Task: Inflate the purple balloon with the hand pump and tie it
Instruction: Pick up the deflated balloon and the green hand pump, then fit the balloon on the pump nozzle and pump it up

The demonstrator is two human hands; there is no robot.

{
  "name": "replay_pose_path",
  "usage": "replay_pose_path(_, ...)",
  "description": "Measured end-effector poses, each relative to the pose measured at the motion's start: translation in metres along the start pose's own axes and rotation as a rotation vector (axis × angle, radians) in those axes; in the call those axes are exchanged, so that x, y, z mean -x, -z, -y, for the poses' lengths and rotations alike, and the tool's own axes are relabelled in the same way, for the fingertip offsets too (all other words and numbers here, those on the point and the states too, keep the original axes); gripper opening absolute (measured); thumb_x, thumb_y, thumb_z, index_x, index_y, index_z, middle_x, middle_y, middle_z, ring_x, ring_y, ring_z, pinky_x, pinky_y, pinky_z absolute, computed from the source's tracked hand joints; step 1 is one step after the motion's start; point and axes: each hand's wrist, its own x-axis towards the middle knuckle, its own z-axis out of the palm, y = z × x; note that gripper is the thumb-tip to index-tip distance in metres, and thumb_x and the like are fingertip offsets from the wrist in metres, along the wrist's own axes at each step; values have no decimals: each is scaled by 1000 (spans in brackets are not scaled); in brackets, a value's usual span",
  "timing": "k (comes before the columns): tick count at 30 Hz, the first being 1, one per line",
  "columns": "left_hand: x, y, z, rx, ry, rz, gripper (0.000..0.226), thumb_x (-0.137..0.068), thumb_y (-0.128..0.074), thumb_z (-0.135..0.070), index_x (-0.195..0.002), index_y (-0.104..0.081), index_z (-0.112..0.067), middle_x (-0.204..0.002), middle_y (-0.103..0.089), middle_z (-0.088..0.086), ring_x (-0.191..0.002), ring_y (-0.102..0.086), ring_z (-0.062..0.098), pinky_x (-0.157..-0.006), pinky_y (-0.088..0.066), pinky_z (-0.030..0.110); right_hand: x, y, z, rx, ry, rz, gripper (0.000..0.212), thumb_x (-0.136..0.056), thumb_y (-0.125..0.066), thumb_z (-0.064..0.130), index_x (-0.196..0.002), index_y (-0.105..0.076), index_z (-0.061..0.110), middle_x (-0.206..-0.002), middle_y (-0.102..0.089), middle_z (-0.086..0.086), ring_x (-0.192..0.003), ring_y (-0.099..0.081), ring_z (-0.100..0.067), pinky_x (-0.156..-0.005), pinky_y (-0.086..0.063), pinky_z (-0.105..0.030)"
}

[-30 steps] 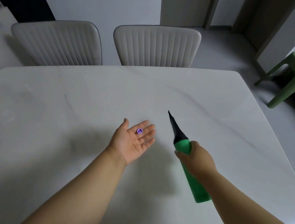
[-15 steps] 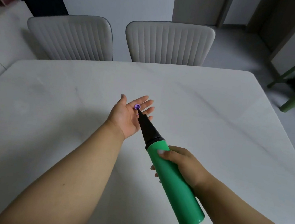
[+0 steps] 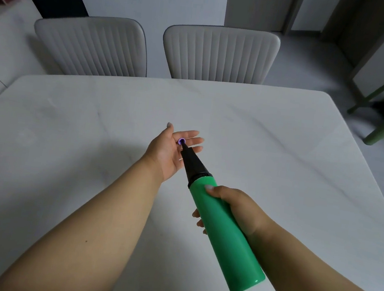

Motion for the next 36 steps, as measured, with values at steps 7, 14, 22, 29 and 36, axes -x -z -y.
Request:
replay_pose_path(7, 2, -4, 13, -175, -40, -7, 71, -101, -16, -51, -100, -70, -5, -94, -69, 15, -88, -65, 25, -94, -49, 38, -6, -3, -2, -81, -43, -11, 41, -87, -56, 36, -109, -63, 2, -88, -74, -17, -68, -69, -26, -60, -55, -32)
replay_pose_path(14, 2, -10, 25, -67, -86, -18, 61, -100, -16, -52, -125, -62, -23, -88, -72, 15, -84, -68, 25, -100, -47, 41, -8, -8, -17, -151, -8, -21, 39, -88, -54, 34, -112, -61, 3, -90, -73, -18, -70, -69, -26, -60, -56, -32)
replay_pose_path(22, 2, -16, 25, -240, -222, -103, 45, -101, -28, -48, -134, -53, -29, -83, -72, 14, -78, -69, 24, -94, -52, 41, -10, -9, -17, -164, 17, -18, 40, -88, -55, 33, -111, -62, 2, -89, -73, -18, -69, -69, -25, -61, -55, -32)
replay_pose_path(29, 6, -12, 20, -226, -249, -58, 31, -104, -29, -25, -128, -49, -32, -85, -70, 19, -77, -67, 29, -88, -55, 40, -11, -8, -17, -166, 20, -9, 38, -87, -56, 33, -108, -64, 2, -88, -73, -18, -68, -69, -26, -60, -55, -32)
replay_pose_path(36, 11, -7, 23, -158, -151, 5, 31, -102, -29, -11, -105, -60, -9, -96, -68, 21, -84, -66, 31, -90, -53, 42, -12, -8, -16, -137, 25, -23, 37, -88, -55, 31, -108, -62, 2, -87, -73, -19, -69, -68, -27, -60, -55, -32)
